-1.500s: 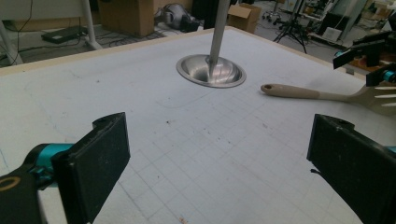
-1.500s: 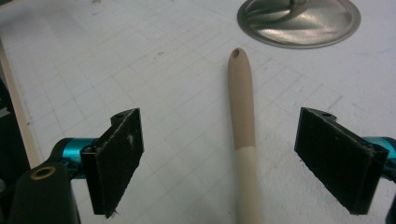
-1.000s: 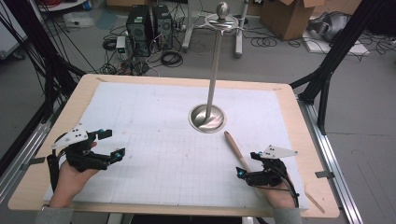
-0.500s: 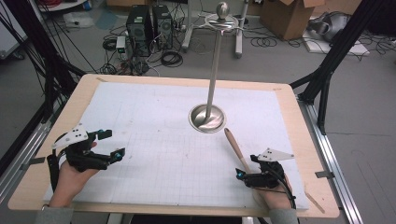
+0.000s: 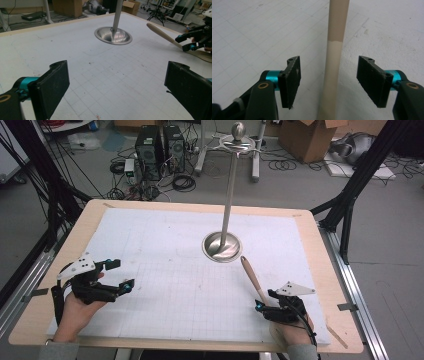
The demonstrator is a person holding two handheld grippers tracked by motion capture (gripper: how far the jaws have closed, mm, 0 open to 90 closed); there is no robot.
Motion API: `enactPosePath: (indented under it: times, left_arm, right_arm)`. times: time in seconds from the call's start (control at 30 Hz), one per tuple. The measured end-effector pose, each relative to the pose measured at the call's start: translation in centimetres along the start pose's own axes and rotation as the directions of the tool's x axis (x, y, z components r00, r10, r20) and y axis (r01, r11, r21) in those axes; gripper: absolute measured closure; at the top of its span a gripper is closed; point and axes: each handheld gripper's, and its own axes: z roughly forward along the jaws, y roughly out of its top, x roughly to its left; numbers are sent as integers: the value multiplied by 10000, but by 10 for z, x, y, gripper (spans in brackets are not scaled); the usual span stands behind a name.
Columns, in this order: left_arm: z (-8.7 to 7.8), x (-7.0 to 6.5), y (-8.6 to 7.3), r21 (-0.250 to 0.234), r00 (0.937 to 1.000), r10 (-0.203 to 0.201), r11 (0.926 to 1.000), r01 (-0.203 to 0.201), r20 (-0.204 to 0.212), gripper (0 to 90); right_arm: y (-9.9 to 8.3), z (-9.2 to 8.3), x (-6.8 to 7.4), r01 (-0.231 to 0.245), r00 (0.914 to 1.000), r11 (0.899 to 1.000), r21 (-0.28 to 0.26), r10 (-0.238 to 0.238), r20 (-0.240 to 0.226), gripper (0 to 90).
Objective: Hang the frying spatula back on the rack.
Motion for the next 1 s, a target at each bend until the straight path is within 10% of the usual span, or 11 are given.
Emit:
enactPosePath:
  times: [1.0]
  left_arm:
    - [0, 3, -4, 55, 9999, -120, 9999, 120, -66, 63]
  right_arm:
    - [-1, 4, 3, 101, 9995, 9990, 446, -114, 293, 720]
